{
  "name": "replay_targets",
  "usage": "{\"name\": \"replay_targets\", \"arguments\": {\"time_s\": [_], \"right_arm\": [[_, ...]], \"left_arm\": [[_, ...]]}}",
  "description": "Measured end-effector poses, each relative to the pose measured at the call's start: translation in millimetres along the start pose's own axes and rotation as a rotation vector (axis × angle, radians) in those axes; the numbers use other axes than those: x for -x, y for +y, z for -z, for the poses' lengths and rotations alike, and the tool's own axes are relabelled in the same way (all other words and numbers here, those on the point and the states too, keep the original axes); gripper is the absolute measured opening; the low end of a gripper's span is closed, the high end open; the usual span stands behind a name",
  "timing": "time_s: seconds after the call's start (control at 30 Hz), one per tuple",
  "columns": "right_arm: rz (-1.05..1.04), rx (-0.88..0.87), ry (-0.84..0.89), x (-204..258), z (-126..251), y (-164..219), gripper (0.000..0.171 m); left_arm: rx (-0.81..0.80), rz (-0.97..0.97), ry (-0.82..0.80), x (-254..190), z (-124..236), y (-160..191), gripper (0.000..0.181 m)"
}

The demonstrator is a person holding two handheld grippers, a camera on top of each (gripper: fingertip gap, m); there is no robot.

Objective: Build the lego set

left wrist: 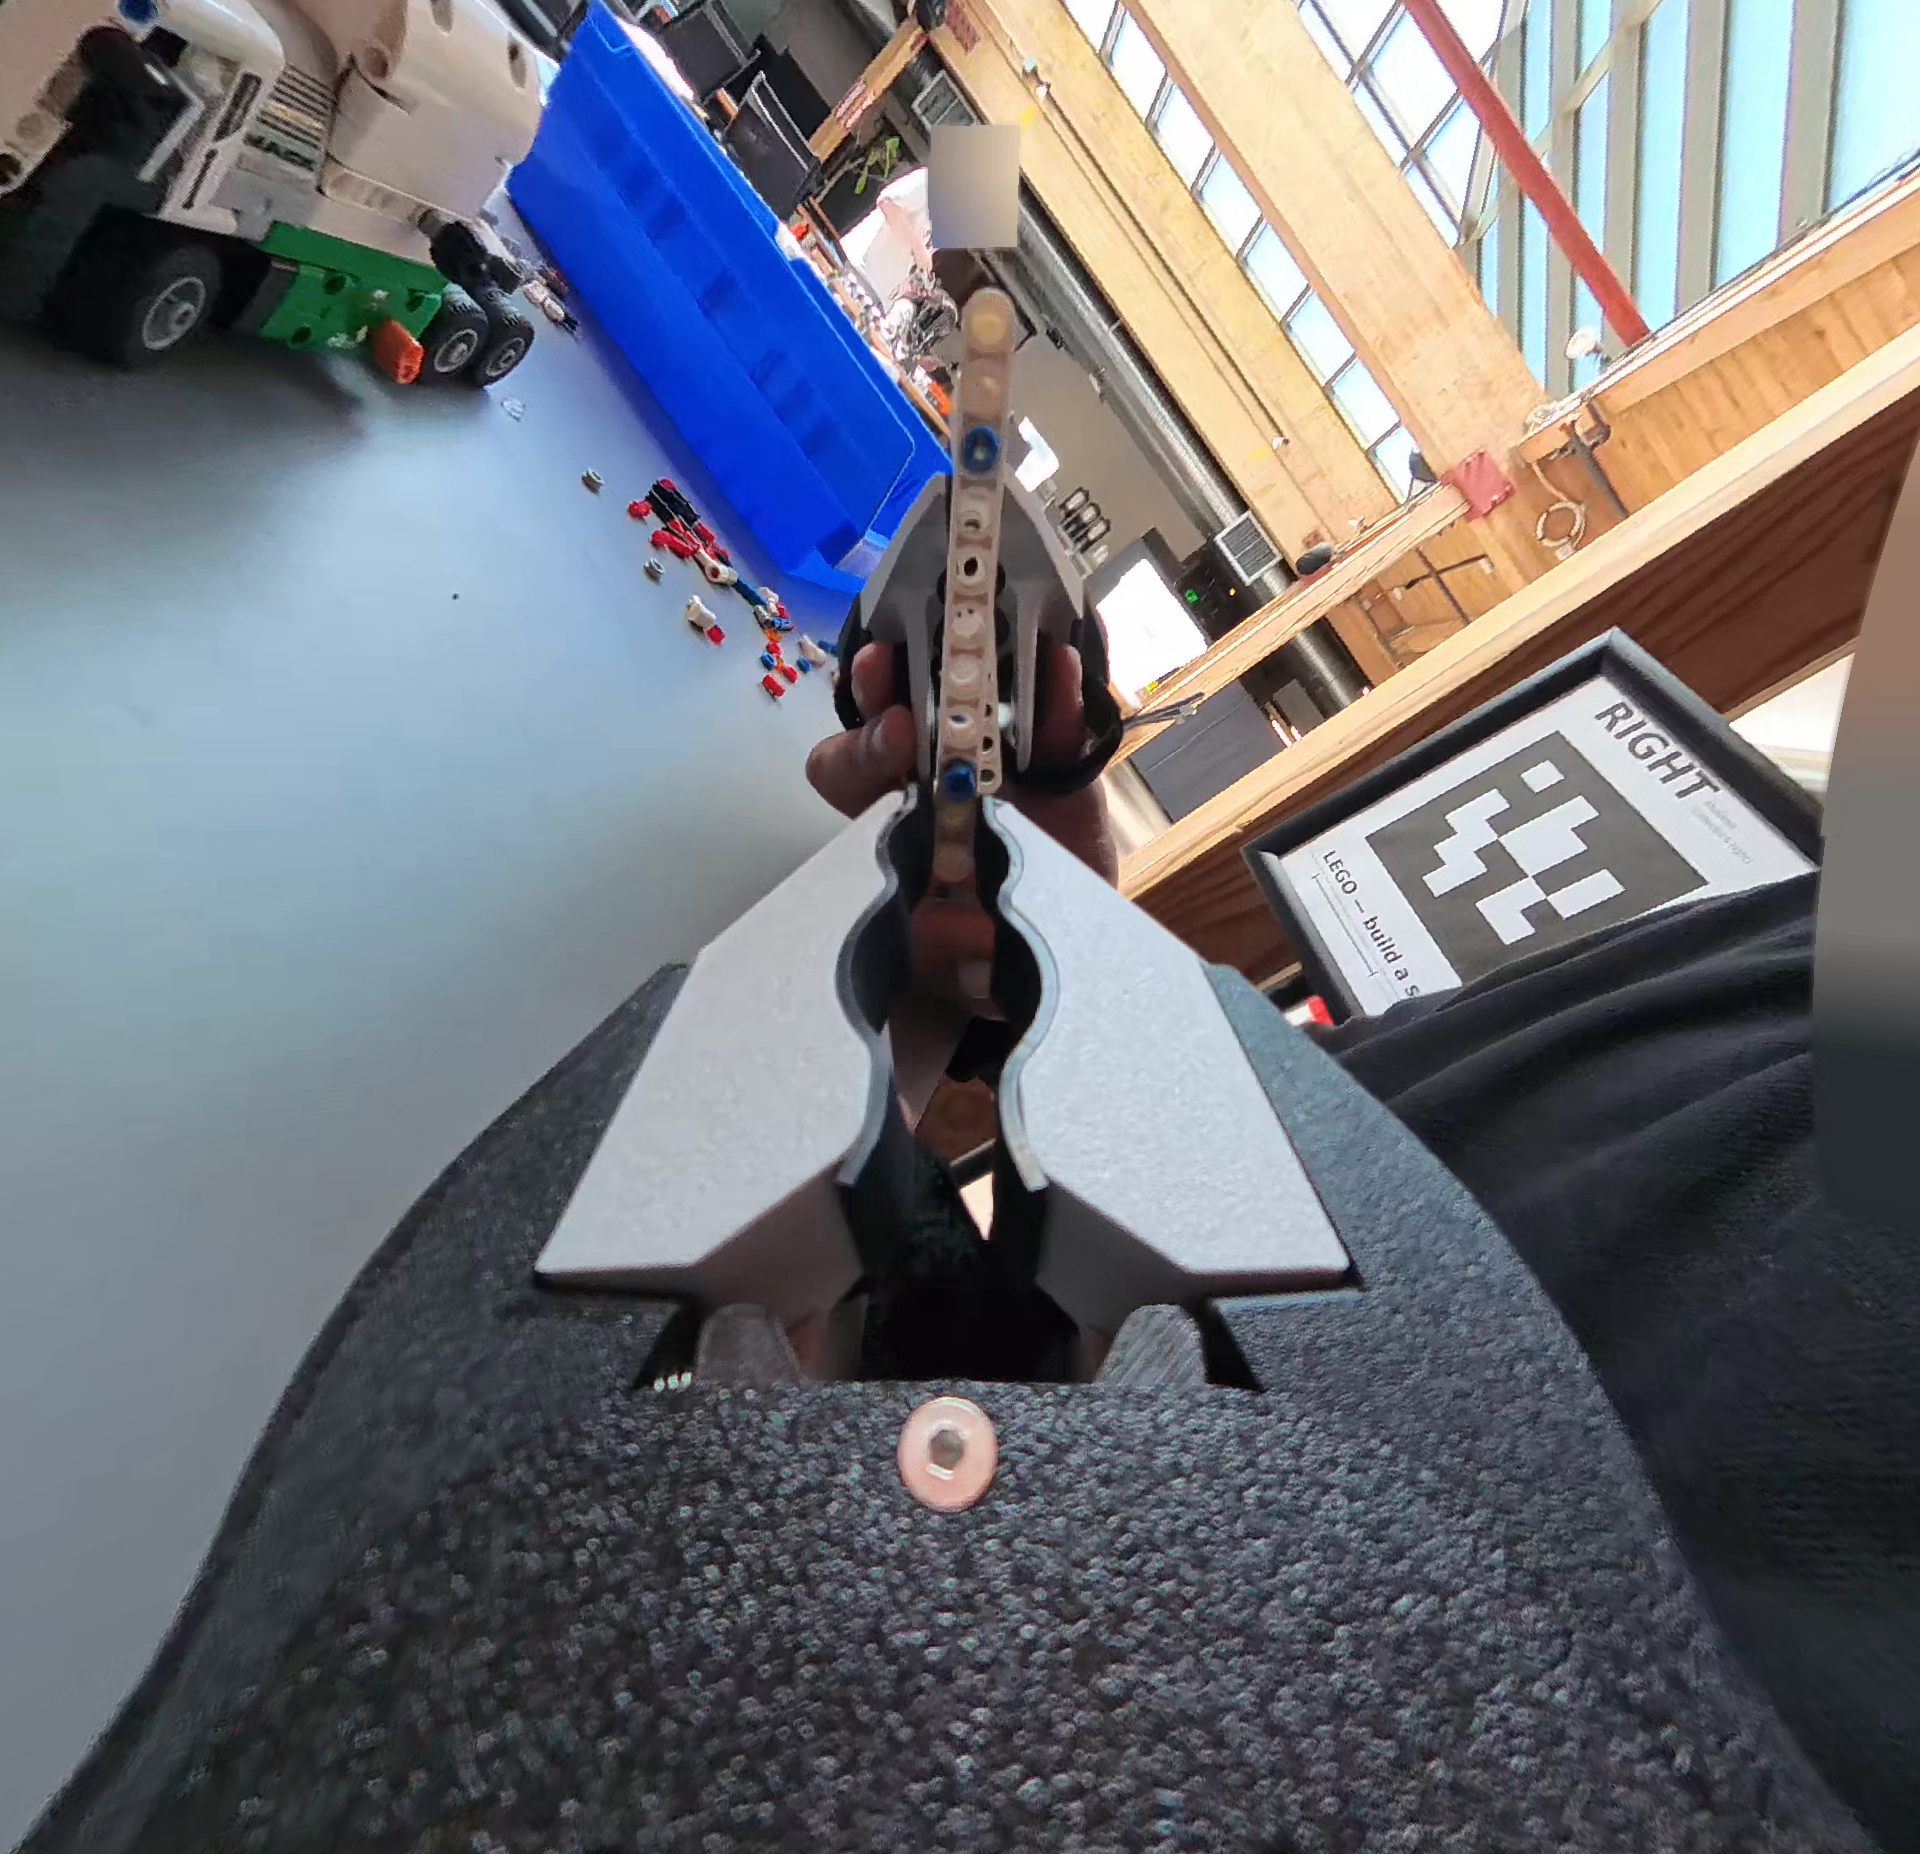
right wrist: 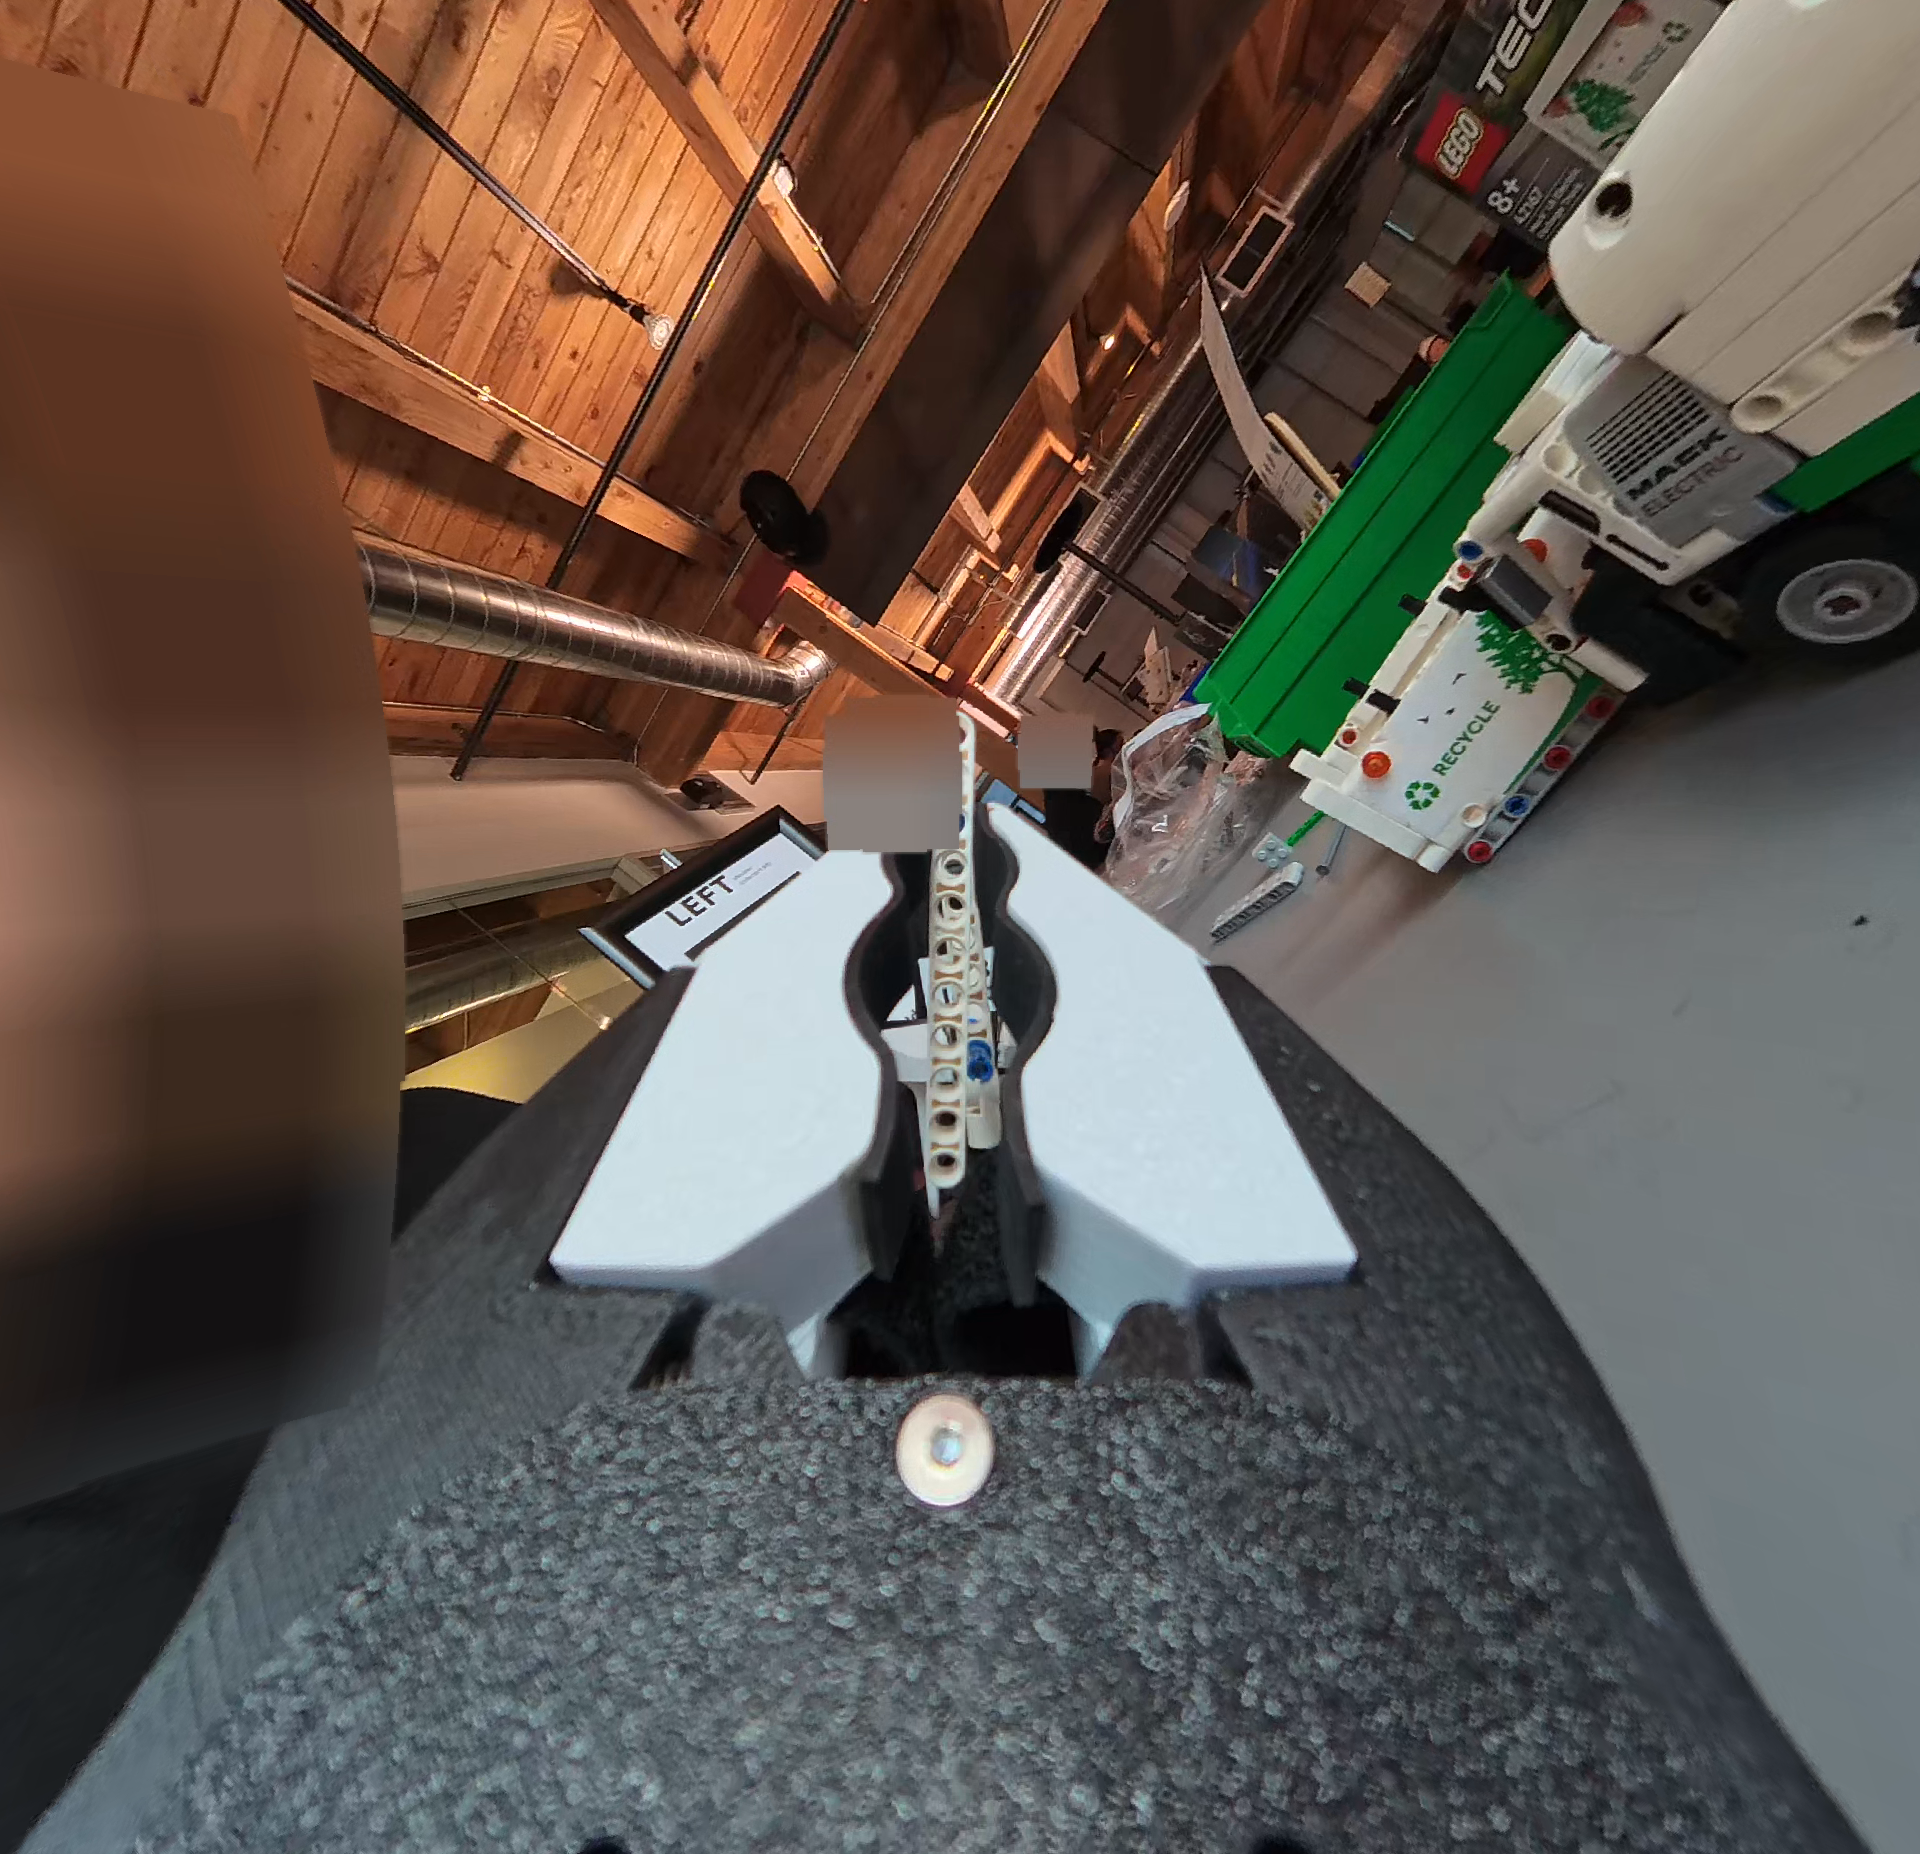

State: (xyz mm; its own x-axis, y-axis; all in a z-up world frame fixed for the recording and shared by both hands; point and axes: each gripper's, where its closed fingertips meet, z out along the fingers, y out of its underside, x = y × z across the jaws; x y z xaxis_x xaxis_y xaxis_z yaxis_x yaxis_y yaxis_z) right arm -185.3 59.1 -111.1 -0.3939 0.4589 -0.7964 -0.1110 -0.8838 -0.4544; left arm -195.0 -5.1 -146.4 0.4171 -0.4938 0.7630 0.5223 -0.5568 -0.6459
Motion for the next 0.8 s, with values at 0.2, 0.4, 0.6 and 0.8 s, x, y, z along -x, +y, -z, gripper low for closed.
{"name": "replay_targets", "arguments": {"time_s": [0.2, 0.4, 0.6, 0.8], "right_arm": [[0.046, 0.081, -0.035, 8, -3, 11, 0.006], [0.05, 0.134, -0.036, 9, -4, 19, 0.005], [0.099, 0.243, 0.016, 4, -12, 40, 0.006], [0.118, 0.291, 0.046, 2, -14, 49, 0.006]], "left_arm": [[0.179, -0.16, -0.028, -6, -2, 14, 0.005], [0.166, -0.169, -0.018, -6, 2, 8, 0.004], [0.152, -0.186, -0.018, -4, 1, 1, 0.004], [0.175, -0.239, -0.026, -3, -5, 2, 0.005]]}}
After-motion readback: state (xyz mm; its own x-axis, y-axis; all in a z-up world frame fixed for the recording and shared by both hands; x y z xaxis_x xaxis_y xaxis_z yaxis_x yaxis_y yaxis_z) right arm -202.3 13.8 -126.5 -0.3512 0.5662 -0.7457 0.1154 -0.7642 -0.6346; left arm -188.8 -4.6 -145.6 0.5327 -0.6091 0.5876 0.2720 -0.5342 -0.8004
